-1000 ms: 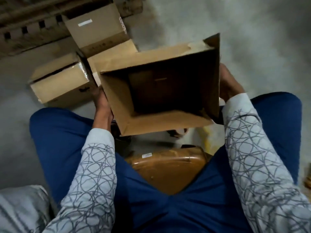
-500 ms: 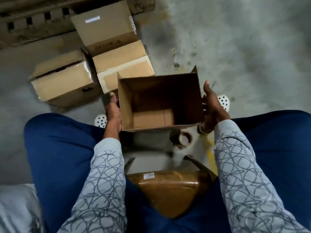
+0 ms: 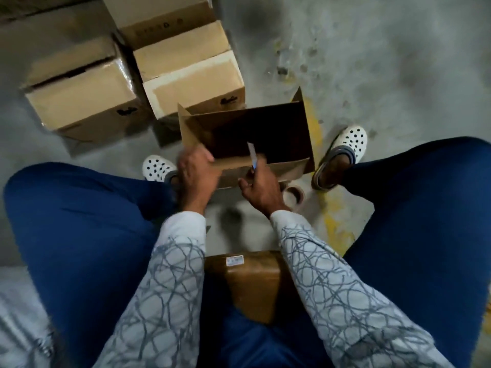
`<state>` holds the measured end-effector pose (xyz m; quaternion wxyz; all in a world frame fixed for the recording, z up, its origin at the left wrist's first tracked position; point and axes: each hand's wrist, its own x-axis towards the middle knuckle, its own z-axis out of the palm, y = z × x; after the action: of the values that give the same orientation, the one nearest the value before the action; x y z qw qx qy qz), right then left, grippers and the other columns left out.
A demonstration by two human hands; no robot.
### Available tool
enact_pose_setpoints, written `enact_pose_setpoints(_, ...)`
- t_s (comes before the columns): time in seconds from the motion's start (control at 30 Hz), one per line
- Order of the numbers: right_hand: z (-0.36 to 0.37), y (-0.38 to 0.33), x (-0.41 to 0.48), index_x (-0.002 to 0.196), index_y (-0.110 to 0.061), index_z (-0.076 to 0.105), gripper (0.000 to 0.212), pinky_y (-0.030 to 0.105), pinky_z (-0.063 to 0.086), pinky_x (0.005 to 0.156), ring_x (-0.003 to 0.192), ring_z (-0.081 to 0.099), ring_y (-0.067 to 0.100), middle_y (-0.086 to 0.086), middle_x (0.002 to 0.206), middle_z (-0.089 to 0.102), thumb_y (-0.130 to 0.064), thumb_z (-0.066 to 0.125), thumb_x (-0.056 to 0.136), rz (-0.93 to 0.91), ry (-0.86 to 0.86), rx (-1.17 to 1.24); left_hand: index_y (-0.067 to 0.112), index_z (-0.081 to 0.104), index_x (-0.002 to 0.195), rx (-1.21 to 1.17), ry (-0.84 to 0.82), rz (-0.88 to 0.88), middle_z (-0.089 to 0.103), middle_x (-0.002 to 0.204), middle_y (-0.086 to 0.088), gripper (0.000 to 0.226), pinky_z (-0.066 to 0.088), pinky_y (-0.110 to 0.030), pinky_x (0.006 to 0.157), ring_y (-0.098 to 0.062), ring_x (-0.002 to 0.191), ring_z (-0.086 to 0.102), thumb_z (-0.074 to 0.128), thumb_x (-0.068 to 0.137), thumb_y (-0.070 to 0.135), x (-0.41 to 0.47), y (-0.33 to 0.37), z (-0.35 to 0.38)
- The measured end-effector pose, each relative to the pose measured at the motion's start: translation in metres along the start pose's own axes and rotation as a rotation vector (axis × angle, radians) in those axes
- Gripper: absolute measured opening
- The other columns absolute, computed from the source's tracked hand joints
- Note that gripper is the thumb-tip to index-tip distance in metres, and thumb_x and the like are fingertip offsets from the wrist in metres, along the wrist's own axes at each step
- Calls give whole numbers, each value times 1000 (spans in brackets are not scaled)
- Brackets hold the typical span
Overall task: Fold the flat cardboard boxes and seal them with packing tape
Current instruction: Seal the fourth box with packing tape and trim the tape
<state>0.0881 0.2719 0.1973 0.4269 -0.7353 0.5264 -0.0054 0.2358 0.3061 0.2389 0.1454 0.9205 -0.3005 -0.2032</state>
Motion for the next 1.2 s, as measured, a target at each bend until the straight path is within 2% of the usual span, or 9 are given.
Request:
enact_pose_setpoints(0.1,9,7,25,109,-3,48,45,41,43,82,101,59,41,27,107,58,-19,79,80,51,-94,106,13,60,124,-94,-279,190,54,126,-11,50,40,-31,99,-28,118,52,72,76,9,-18,-1,25)
enact_pose_setpoints(0.2,10,20,38,115,7,47,42,35,39,77,106,58,45,31,112,58,-14,71,87,105,-170,70,10,24,156,-25,-553,55,15,164,-14,80,18,-33,122,-28,151,17,66,89,18,-13,-14,58)
enact_pose_setpoints(0.37,-12,9,72,118,3,50,47,49,46,93,112,53,41,25,114,57,-31,58,87,-66,152,10,17,24,157,96,-839,-19,-4,167,-3,75,21,-44,122,-33,152,9,63,93,24,-6,-41,89)
enact_pose_setpoints(0.5,-33,-9,109,147,7,34,75,44,26,115,146,28,41,23,152,39,-27,65,88,-254,291,-114,17,31,154,109,-810,-52,0,167,-3,70,27,-45,119,-34,149,20,58,91,28,-3,-29,90)
enact_pose_setpoints(0.73,-1,32,101,135,-11,42,66,66,16,113,143,33,26,9,146,46,-51,65,88,43,-121,-217,22,68,122,-64,-504,-125,63,130,-9,56,46,-39,104,-31,124,54,54,70,35,7,-23,81)
enact_pose_setpoints(0.87,11,47,89,159,-20,10,103,68,8,113,154,-5,18,-7,167,11,-53,71,83,34,-248,-272,22,48,141,133,10,-50,31,158,-12,69,18,-44,120,-32,146,23,67,75,23,4,-12,67)
enact_pose_setpoints(1.0,-6,35,97,154,-13,23,91,58,24,116,152,17,27,10,161,26,-52,69,86,93,-270,-163,19,11,158,-36,76,-403,10,165,-13,116,18,-50,120,-36,148,18,79,65,29,19,-17,52)
enact_pose_setpoints(1.1,-22,31,89,147,-2,36,82,49,34,112,143,35,35,22,148,42,-50,62,86,48,-18,-68,12,9,158,-43,-17,-261,22,162,-11,108,22,-48,120,-32,147,26,72,71,23,15,-18,55)
enact_pose_setpoints(1.2,-41,23,74,146,2,39,70,48,28,118,148,29,34,20,154,40,-23,59,84,53,577,-149,11,2,159,-65,-82,-83,14,164,-11,113,28,-45,118,-30,149,22,71,69,22,1,-13,68)
